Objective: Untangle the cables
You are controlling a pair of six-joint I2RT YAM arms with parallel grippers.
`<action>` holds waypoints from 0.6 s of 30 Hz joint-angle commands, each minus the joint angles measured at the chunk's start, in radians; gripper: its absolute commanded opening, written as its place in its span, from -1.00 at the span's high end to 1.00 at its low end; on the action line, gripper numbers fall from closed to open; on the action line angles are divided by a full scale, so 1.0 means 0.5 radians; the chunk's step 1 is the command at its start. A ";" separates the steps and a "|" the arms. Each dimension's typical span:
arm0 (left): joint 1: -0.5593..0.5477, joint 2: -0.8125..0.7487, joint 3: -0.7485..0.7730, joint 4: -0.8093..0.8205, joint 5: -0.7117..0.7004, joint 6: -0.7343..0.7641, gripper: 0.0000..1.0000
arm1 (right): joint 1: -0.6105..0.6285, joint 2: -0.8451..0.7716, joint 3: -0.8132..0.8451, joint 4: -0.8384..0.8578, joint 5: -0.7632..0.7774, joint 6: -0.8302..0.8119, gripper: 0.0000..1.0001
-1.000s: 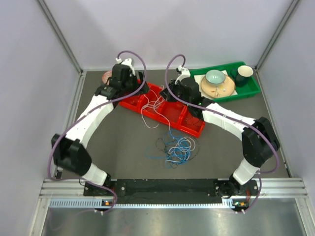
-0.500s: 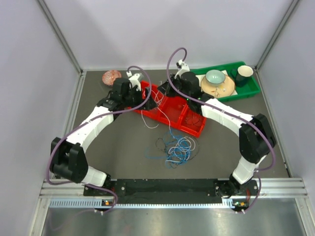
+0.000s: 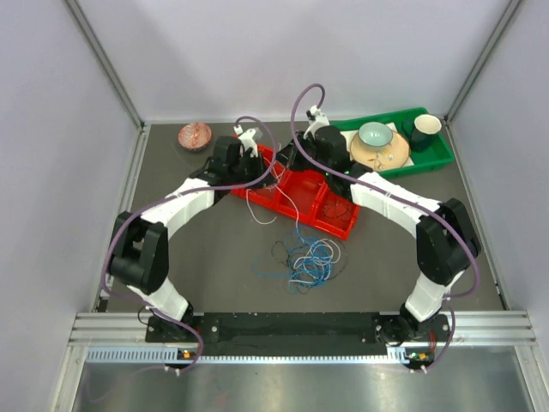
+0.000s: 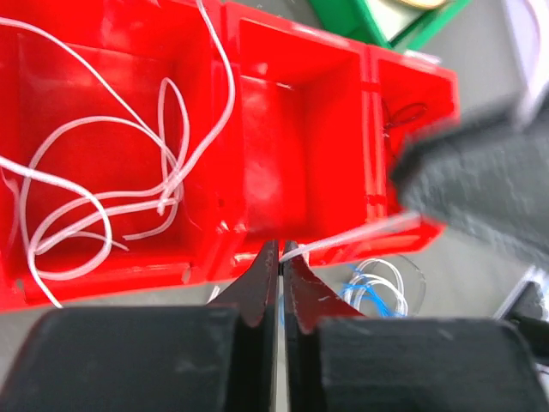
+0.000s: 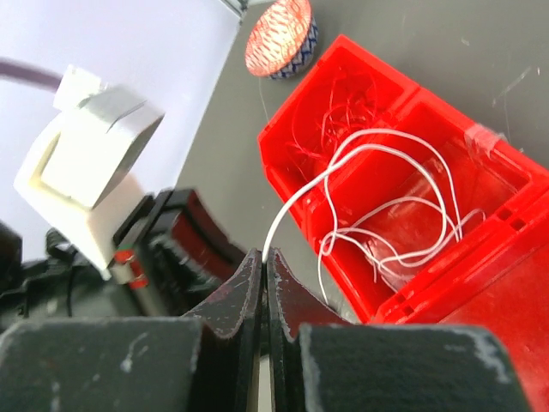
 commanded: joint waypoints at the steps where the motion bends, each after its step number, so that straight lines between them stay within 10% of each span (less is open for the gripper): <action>1: -0.004 0.041 0.199 -0.052 -0.164 0.020 1.00 | -0.037 -0.016 0.085 0.021 -0.002 0.015 0.20; 4: -0.007 -0.014 0.236 -0.049 -0.360 0.002 1.00 | -0.041 -0.095 0.070 -0.053 0.059 0.003 -0.97; 18: -0.004 0.035 0.764 -0.286 -0.588 0.045 1.00 | -0.019 -1.034 -1.046 -0.249 0.108 -0.208 -0.97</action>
